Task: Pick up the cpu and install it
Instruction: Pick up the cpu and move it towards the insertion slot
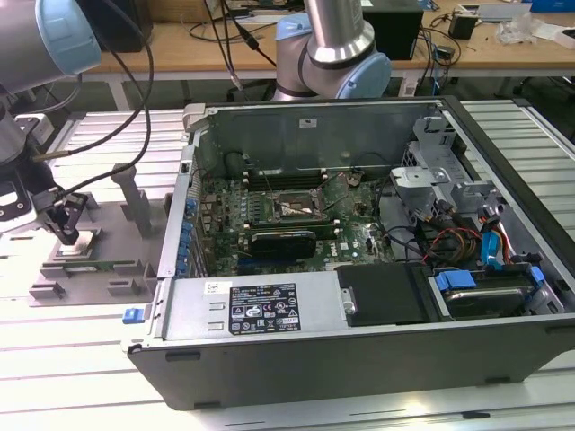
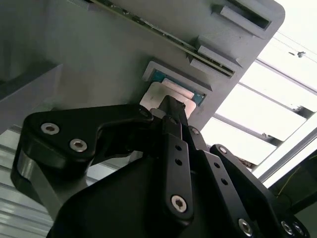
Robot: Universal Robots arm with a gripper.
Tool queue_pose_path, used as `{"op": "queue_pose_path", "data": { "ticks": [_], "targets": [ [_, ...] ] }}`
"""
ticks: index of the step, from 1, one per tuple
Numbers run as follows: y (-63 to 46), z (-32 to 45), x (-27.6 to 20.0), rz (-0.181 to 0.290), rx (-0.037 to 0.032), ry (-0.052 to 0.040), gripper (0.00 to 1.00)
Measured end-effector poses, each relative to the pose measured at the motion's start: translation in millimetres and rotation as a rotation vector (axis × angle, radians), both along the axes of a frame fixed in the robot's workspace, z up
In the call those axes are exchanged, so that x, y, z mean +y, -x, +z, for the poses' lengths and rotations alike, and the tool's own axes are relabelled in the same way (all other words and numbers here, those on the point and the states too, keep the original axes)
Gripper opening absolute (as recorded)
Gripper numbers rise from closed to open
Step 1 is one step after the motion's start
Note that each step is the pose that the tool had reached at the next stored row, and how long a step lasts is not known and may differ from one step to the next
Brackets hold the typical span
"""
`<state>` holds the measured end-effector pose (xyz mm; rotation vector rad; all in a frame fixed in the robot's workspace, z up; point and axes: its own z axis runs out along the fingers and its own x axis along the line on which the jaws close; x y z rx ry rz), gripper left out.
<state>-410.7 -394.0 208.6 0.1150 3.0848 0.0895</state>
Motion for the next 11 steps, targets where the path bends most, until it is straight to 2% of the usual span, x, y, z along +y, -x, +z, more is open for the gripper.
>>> {"op": "queue_pose_path", "data": {
  "ticks": [3,5,6,7,8,10,11],
  "targets": [
    [0.0,-0.1,0.0,0.000,-0.0001,0.0000,0.11],
    [0.0,-0.1,0.0,0.000,-0.0001,-0.0001,0.24],
    [0.0,-0.1,0.0,0.000,0.0000,-0.0001,0.24],
    [0.0,-0.2,0.0,0.000,-0.0001,-0.0001,0.29],
    [0.0,-0.2,0.0,0.000,-0.0001,0.0000,0.42],
    [0.0,-0.2,0.0,0.000,0.0000,-0.0001,0.55],
    [0.0,-0.3,0.0,0.000,-0.0001,-0.0001,0.55]
  ]
}}
